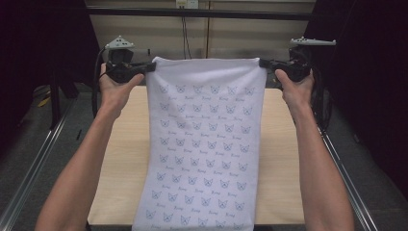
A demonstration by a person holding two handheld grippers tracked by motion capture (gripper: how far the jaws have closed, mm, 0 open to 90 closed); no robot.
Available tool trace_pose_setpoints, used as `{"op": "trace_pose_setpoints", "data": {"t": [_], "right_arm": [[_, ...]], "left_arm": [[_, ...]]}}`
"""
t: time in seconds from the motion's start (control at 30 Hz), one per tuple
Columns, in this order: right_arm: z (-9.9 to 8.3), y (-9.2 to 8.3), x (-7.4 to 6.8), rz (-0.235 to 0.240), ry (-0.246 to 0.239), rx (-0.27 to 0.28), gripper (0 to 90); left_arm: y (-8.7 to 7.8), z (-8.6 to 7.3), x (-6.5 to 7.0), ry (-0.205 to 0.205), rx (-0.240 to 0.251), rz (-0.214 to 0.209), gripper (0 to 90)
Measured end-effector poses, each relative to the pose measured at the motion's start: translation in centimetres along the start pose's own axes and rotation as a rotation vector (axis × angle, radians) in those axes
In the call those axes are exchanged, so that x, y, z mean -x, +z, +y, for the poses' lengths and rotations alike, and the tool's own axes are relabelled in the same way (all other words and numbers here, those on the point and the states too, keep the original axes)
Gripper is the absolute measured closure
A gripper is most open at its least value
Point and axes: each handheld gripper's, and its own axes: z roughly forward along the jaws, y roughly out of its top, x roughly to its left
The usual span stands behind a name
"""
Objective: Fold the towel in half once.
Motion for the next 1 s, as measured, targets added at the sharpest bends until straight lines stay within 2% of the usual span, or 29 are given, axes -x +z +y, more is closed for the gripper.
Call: {"op": "trace_pose_setpoints", "data": {"t": [0.03, 0.07, 0.1, 0.17, 0.27, 0.33, 0.37, 0.4, 0.47, 0.57, 0.67, 0.77, 0.8, 0.87, 0.9, 0.93, 1.0], "right_arm": [[0.5, 0.0, 0.4, -0.006, 0.023, -0.004, 86.8], [1.2, -0.1, 0.5, 0.012, 0.056, 0.034, 86.9], [2.0, -0.2, 0.2, 0.025, 0.048, 0.058, 86.9], [4.0, -0.5, -0.7, 0.006, -0.013, 0.051, 87.0], [7.0, -1.3, -1.4, 0.007, -0.041, 0.084, 87.0], [8.6, -2.0, -1.9, 0.006, -0.052, 0.109, 87.0], [8.9, -2.3, -2.2, 0.014, -0.056, 0.124, 87.0], [8.8, -2.5, -2.3, 0.022, -0.063, 0.128, 87.0], [7.7, -2.4, -2.1, 0.033, -0.047, 0.115, 86.9], [5.0, -2.3, -2.0, 0.074, -0.037, 0.093, 86.9], [2.6, -2.6, -2.3, 0.104, -0.031, 0.080, 86.9], [0.5, -3.7, -3.1, 0.155, -0.030, 0.072, 86.8], [-0.4, -4.2, -3.4, 0.187, -0.025, 0.075, 86.8], [-2.4, -5.1, -4.1, 0.185, -0.029, 0.055, 86.8], [-3.7, -5.6, -4.3, 0.206, -0.025, 0.055, 86.8], [-4.9, -6.0, -4.6, 0.204, -0.017, 0.043, 86.9], [-7.8, -6.5, -5.2, 0.196, -0.001, 0.017, 86.9]], "left_arm": [[-0.1, 0.4, -0.3, -0.032, 0.023, -0.003, 87.0], [-0.4, 0.9, -0.2, -0.046, 0.045, 0.006, 87.0], [-0.7, 1.6, 0.0, -0.035, 0.058, 0.003, 87.0], [-1.4, 3.0, 0.0, -0.013, 0.085, 0.027, 87.0], [-2.9, 4.8, -0.6, -0.039, 0.156, 0.019, 87.0], [-3.5, 5.7, -0.4, -0.001, 0.138, 0.025, 87.0], [-3.8, 5.8, -0.2, 0.017, 0.135, 0.028, 87.0], [-4.0, 5.4, 0.0, 0.016, 0.138, 0.019, 86.9], [-4.1, 4.4, 0.0, 0.020, 0.125, 0.011, 86.9], [-4.1, 2.4, 0.0, 0.017, 0.093, -0.004, 86.4], [-4.6, 0.6, 0.7, 0.034, 0.074, -0.030, 86.4], [-5.6, -1.5, 1.5, 0.052, 0.064, -0.053, 86.2], [-6.0, -2.3, 1.7, 0.049, 0.067, -0.062, 86.2], [-6.8, -4.1, 2.3, 0.046, 0.055, -0.085, 86.2], [-7.2, -5.2, 2.8, 0.050, 0.065, -0.093, 86.2], [-7.6, -6.6, 3.6, 0.067, 0.079, -0.105, 86.3], [-8.1, -8.6, 4.6, 0.052, 0.056, -0.121, 86.3]]}}
